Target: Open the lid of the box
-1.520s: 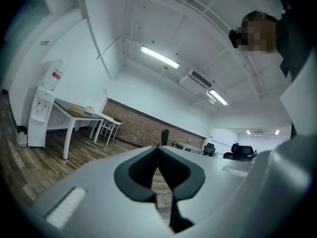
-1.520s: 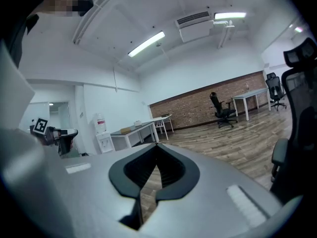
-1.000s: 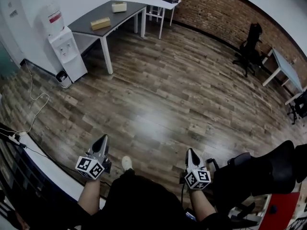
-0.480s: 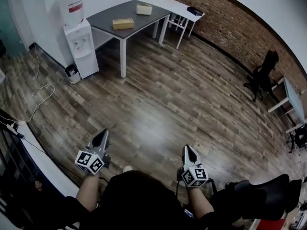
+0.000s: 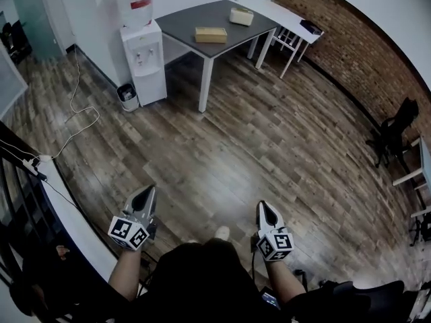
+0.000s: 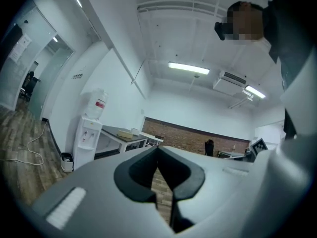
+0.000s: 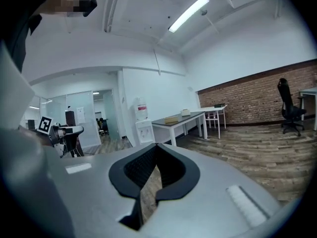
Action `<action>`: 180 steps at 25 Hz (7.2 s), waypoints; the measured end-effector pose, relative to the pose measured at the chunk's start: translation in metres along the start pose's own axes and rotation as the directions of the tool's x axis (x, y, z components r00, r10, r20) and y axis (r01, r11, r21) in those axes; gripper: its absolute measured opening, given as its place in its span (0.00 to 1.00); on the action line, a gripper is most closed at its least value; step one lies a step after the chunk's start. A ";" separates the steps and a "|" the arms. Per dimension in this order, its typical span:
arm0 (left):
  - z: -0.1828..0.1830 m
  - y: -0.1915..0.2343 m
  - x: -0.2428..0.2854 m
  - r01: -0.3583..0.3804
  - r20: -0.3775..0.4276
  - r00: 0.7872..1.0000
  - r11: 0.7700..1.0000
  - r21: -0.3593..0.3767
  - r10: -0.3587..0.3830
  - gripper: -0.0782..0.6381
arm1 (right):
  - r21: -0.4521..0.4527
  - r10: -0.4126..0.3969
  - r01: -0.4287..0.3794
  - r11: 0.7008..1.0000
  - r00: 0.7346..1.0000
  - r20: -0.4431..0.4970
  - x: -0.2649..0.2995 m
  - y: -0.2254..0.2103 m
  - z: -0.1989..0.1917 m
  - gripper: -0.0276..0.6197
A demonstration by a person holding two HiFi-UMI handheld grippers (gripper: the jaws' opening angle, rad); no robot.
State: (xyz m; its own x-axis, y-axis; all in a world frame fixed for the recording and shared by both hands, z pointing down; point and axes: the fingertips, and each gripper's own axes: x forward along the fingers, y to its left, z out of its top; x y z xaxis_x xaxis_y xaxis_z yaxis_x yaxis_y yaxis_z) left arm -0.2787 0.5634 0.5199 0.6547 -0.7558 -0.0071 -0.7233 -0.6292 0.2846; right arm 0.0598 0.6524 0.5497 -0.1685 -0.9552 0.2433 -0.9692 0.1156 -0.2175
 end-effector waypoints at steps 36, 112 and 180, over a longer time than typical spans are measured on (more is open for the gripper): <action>0.040 0.100 0.234 -0.232 0.039 0.972 0.973 0.020 0.231 0.11 | -0.036 0.154 -0.153 0.988 0.988 0.032 0.278 -0.127 0.108 0.05; 0.133 0.345 0.673 -0.228 0.117 0.969 0.970 0.084 0.217 0.11 | -0.104 0.294 -0.292 0.951 0.956 0.010 0.783 -0.235 0.284 0.05; 0.005 0.475 0.840 -0.265 -0.443 0.889 0.920 -0.290 0.117 0.28 | 0.204 0.265 -0.192 0.960 0.858 -0.440 0.984 -0.240 0.205 0.28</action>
State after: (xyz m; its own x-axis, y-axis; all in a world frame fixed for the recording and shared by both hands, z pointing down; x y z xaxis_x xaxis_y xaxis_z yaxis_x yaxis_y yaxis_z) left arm -0.0734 -0.3715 0.6444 0.5949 -0.6652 0.4513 -0.7750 -0.3257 0.5415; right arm 0.1635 -0.3707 0.6477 -0.4807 -0.6691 0.5668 -0.8612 0.2387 -0.4487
